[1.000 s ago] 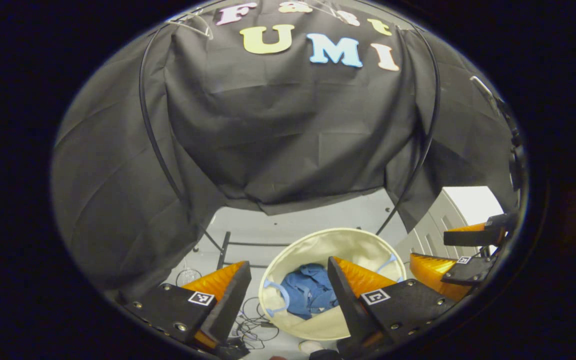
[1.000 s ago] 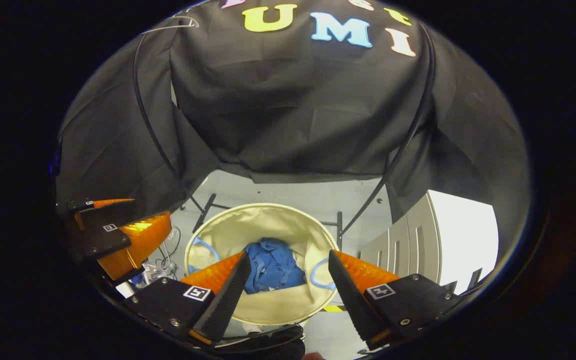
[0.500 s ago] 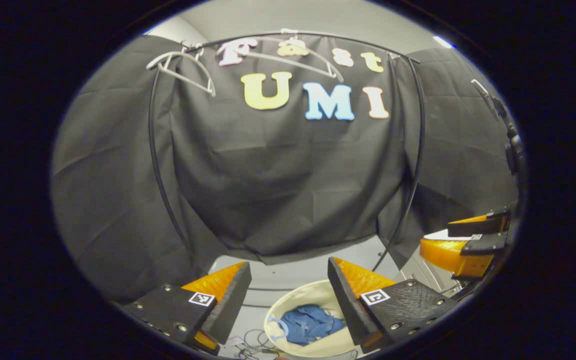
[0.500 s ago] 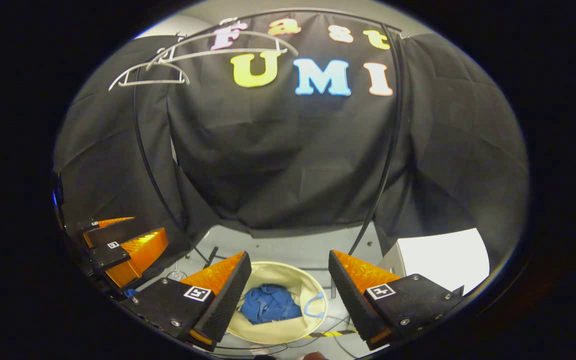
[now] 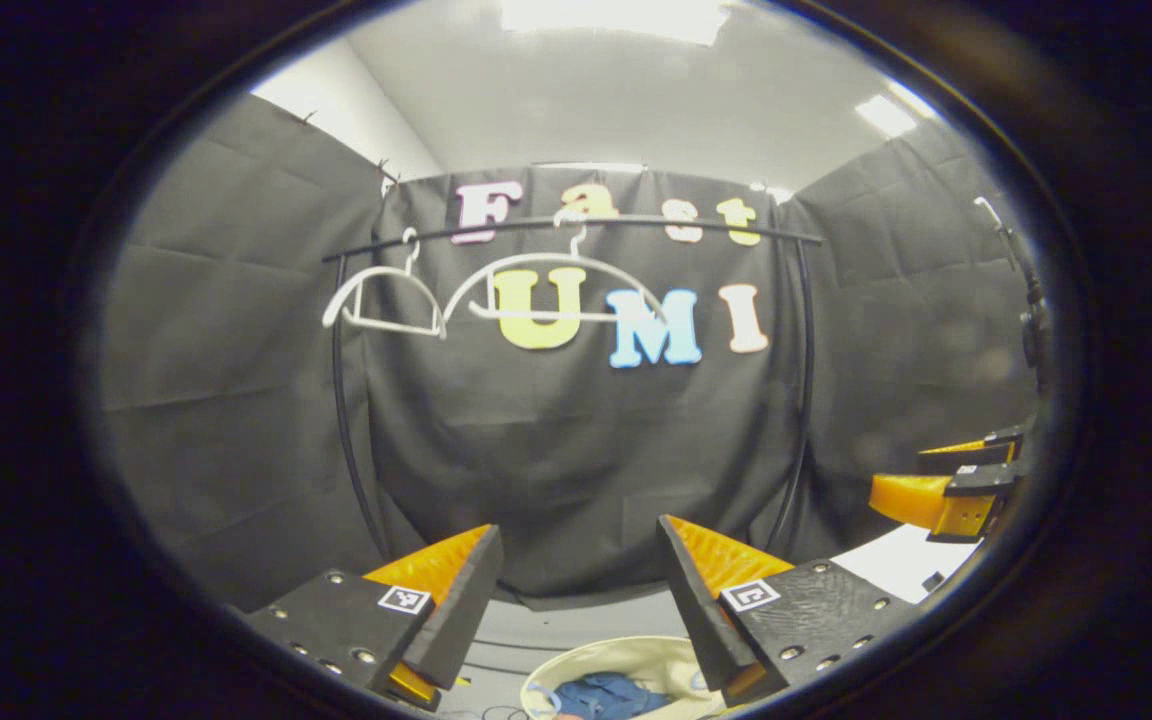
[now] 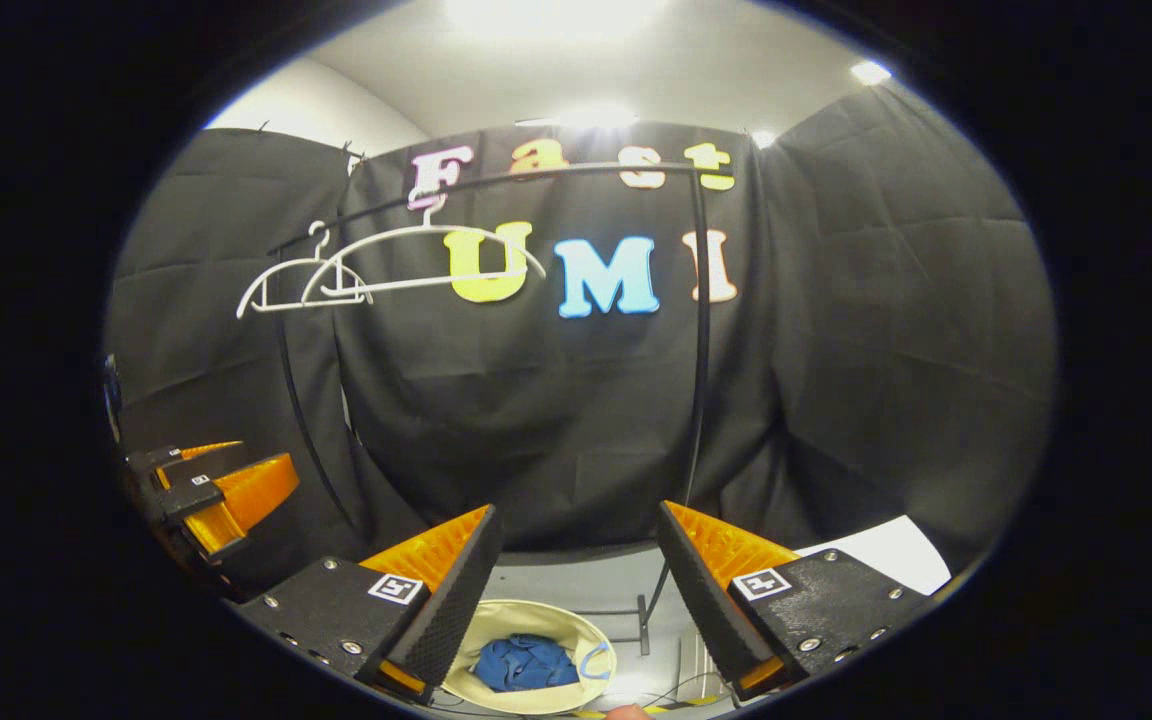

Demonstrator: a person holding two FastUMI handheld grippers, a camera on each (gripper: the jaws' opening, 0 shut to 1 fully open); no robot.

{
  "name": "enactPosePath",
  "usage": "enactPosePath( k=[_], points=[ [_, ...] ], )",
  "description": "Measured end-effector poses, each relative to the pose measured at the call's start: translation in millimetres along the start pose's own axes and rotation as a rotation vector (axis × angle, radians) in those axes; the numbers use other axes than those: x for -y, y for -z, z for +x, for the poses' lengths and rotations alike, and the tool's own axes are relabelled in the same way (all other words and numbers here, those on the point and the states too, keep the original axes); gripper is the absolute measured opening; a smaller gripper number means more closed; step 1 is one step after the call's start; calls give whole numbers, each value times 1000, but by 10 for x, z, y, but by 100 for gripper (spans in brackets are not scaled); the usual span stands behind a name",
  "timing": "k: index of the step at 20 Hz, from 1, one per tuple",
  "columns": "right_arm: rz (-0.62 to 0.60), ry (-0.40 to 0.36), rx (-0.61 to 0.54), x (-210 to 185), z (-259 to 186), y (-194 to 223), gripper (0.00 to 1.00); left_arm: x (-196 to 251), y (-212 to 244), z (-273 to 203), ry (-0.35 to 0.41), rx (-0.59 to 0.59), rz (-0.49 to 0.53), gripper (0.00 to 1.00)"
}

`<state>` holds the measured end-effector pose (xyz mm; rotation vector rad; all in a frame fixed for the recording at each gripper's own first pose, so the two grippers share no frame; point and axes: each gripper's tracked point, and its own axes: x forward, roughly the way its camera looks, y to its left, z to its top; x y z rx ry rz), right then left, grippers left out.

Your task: Grasp the clothes on the hanger with both hands and then place them into the laundry hamper below.

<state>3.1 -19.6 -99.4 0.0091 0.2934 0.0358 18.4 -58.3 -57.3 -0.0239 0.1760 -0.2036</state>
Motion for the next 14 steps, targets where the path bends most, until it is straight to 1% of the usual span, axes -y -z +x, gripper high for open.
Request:
enactPosePath(
  k=[2,3,4,7,8,9,10,11,14],
  points=[
    [-34,8,55,148,-188,-207,96,84,-213,-180,-5,39,-1,89],
    [-41,8,80,197,-303,-298,94,78,-298,-203,-8,61,5,89],
    [-40,6,99,212,-414,-366,96,95,-396,-274,-15,77,12,89],
    [-41,14,133,338,-636,-480,94,180,-598,-490,-17,93,8,89],
    [-39,22,145,388,-710,-498,96,168,-625,-553,-19,100,3,89],
    [-36,28,159,428,-787,-511,94,168,-669,-603,-21,108,4,89],
    [-32,35,167,466,-839,-502,96,154,-717,-640,-28,120,8,89],
    [-23,43,174,499,-895,-484,94,174,-729,-663,-33,127,15,89],
    [22,38,175,497,-1017,-395,96,242,-777,-807,-49,144,21,89]
  ],
)
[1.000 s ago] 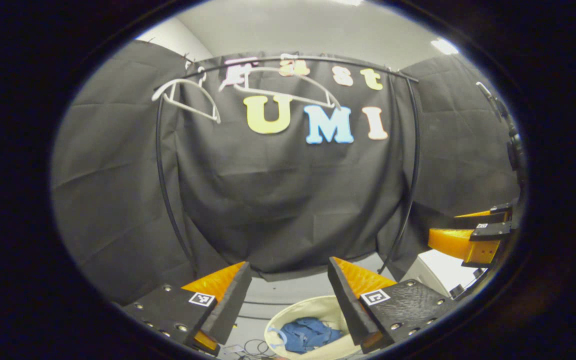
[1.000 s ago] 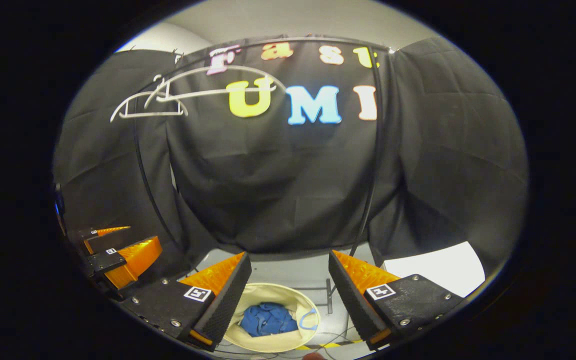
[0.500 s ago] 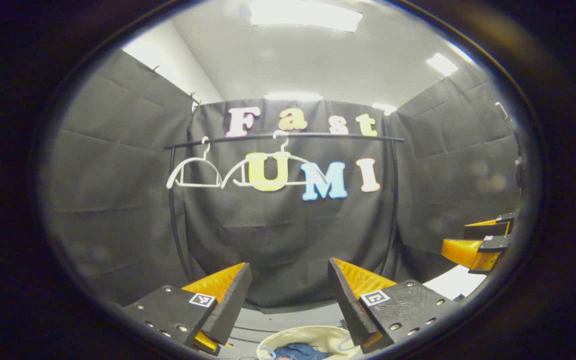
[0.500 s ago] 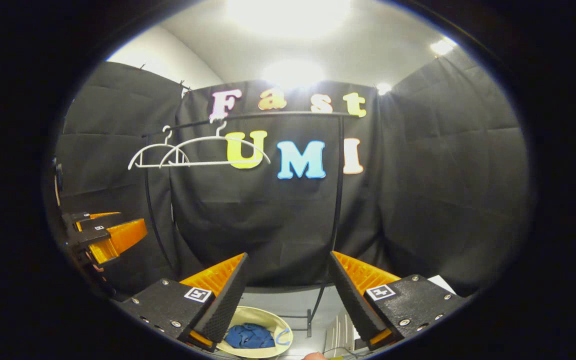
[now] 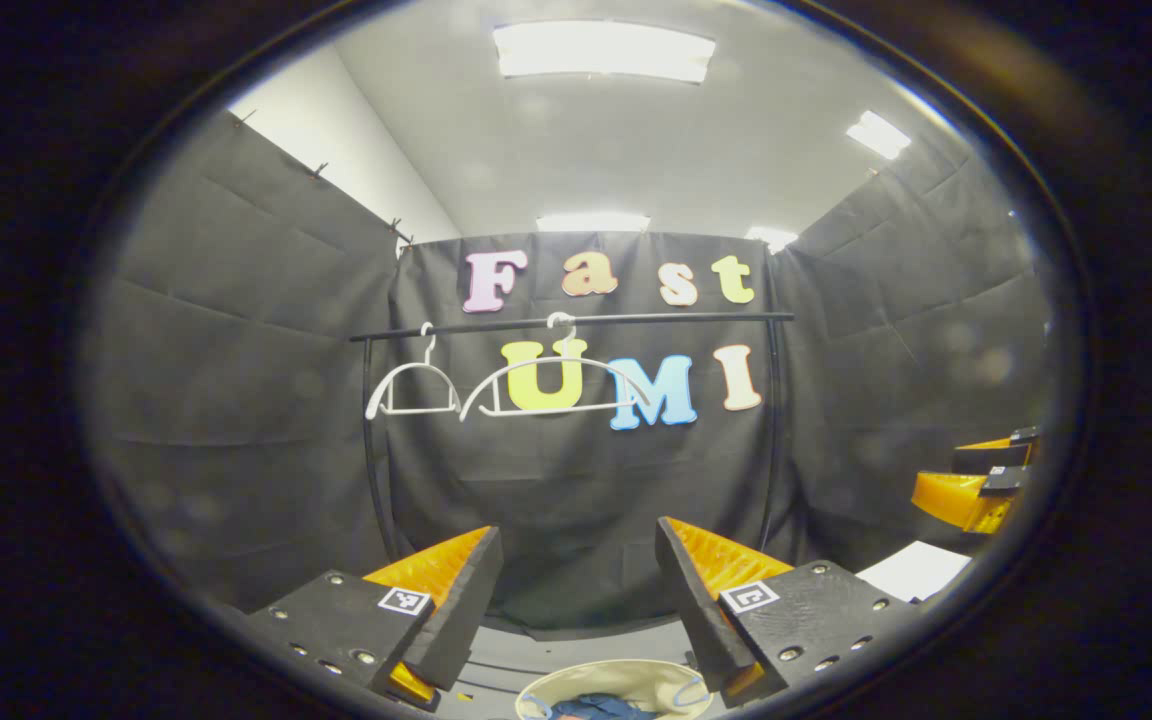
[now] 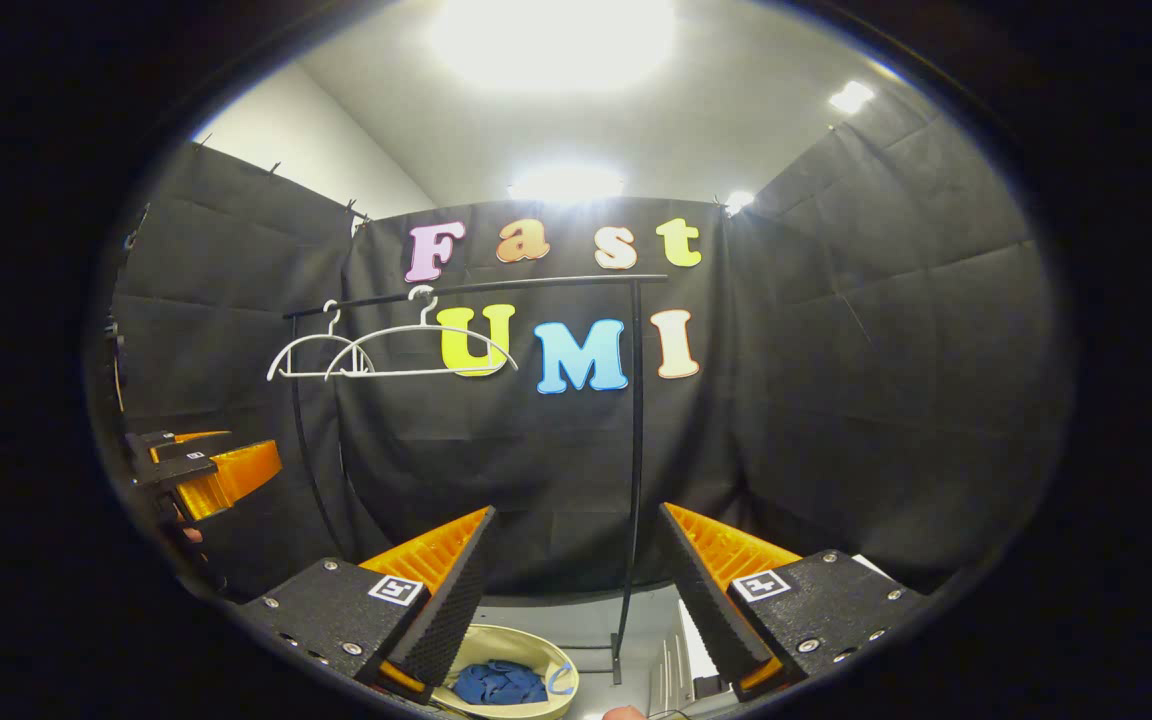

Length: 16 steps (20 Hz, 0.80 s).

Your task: Grasp the clothes on the hanger with both hands and then place them into the laundry hamper below.

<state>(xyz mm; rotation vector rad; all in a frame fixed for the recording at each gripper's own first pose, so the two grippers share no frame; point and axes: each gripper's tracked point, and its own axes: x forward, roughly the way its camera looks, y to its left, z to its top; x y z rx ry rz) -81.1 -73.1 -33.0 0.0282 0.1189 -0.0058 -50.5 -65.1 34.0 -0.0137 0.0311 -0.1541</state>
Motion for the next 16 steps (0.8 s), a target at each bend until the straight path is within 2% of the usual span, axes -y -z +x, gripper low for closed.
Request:
enactPosePath(
  k=[4,16],
  points=[
    [-12,13,-16,6,-37,81,96,40,114,-184,3,11,-7,89],
    [-25,-2,-13,-114,-20,43,96,-141,194,-308,-50,17,8,89]
  ],
)
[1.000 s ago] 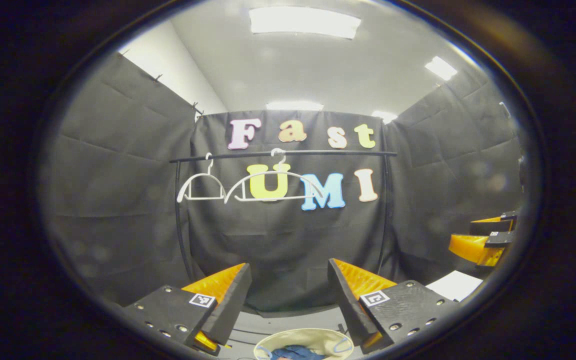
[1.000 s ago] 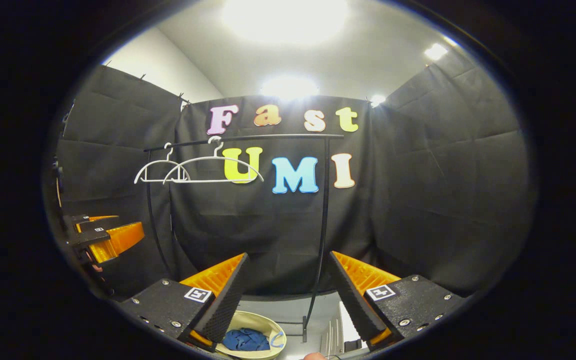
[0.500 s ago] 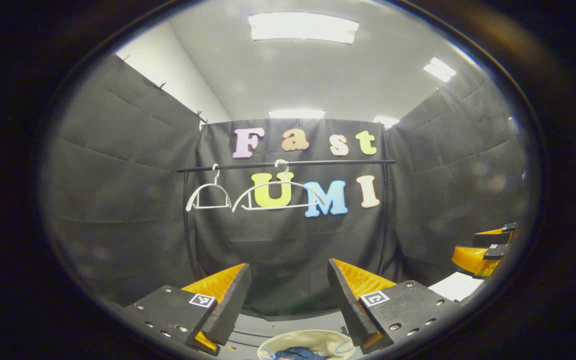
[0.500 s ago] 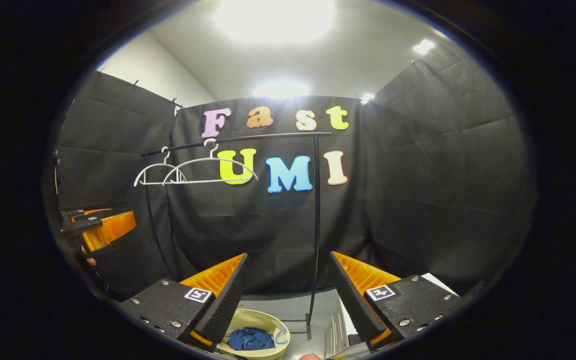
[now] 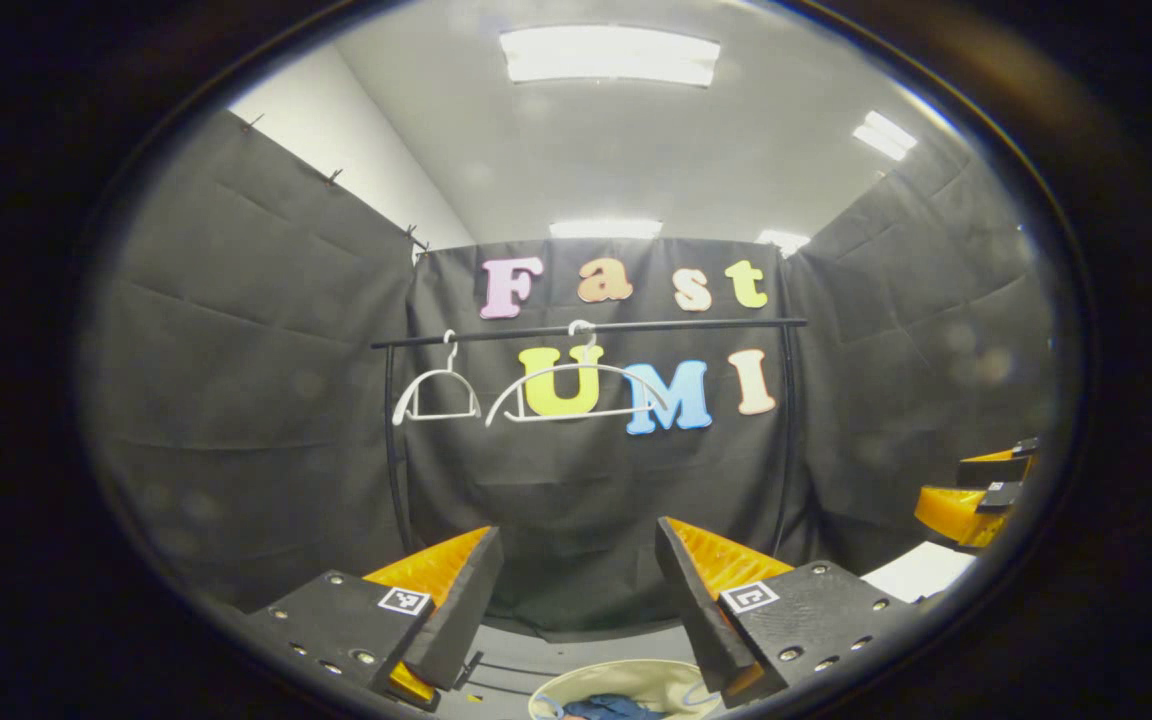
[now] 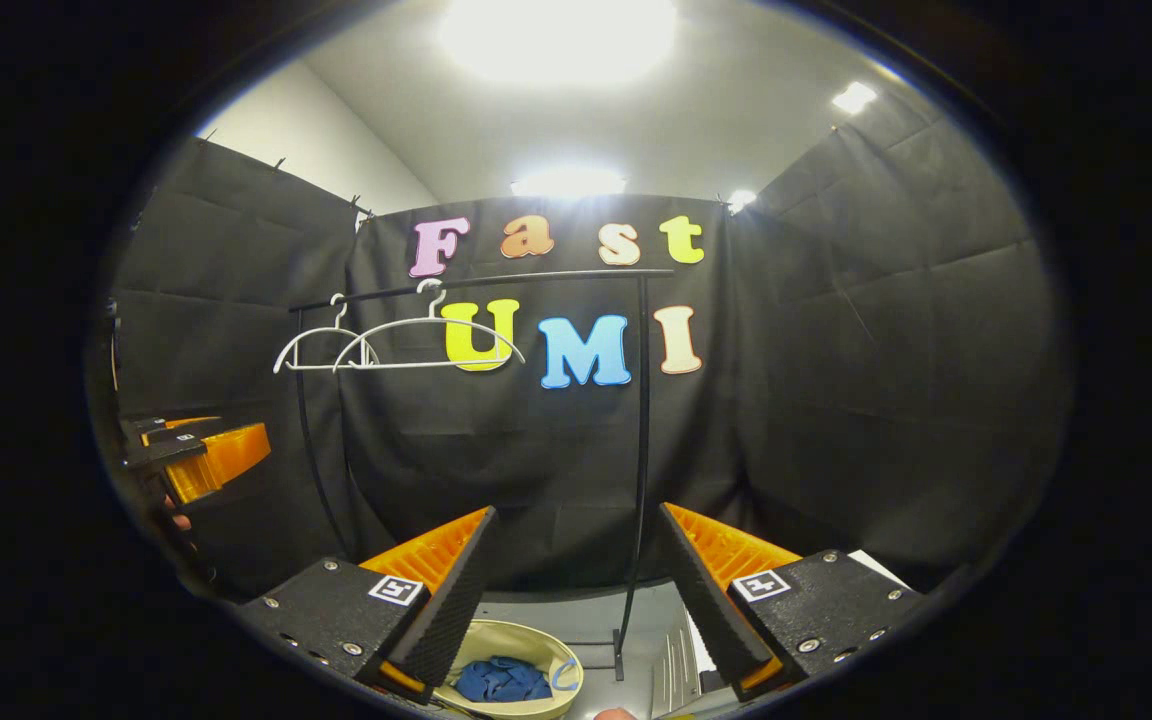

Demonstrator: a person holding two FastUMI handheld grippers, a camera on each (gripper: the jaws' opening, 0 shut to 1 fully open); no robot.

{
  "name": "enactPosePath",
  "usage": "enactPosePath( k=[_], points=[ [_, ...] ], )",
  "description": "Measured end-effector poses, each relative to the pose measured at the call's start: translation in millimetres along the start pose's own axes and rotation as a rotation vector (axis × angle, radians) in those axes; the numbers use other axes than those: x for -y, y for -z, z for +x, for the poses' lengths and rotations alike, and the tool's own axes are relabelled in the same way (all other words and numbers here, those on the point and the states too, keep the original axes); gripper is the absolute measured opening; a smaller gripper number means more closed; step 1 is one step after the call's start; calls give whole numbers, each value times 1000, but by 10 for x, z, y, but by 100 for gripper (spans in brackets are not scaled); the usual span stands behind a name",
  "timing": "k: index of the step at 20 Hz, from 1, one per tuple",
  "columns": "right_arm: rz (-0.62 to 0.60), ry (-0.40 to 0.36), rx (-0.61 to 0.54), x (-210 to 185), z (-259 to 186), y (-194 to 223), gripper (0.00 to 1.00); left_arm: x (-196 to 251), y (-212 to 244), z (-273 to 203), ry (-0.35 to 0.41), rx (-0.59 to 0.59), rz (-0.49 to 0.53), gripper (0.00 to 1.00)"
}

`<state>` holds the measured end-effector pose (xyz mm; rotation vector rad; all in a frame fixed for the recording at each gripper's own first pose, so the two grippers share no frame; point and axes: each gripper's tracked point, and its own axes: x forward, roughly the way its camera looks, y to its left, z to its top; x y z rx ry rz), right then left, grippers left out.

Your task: Grasp the clothes on the hanger with both hands and then place them into the laundry hamper below.

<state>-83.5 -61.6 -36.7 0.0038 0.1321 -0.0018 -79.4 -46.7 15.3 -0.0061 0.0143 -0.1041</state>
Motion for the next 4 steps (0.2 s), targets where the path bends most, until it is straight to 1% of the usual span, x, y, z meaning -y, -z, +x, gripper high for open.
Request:
enactPosePath(
  k=[4],
  points=[
    [-6,-2,-1,-11,-13,12,96,16,15,-49,4,-1,9,89]
  ],
)
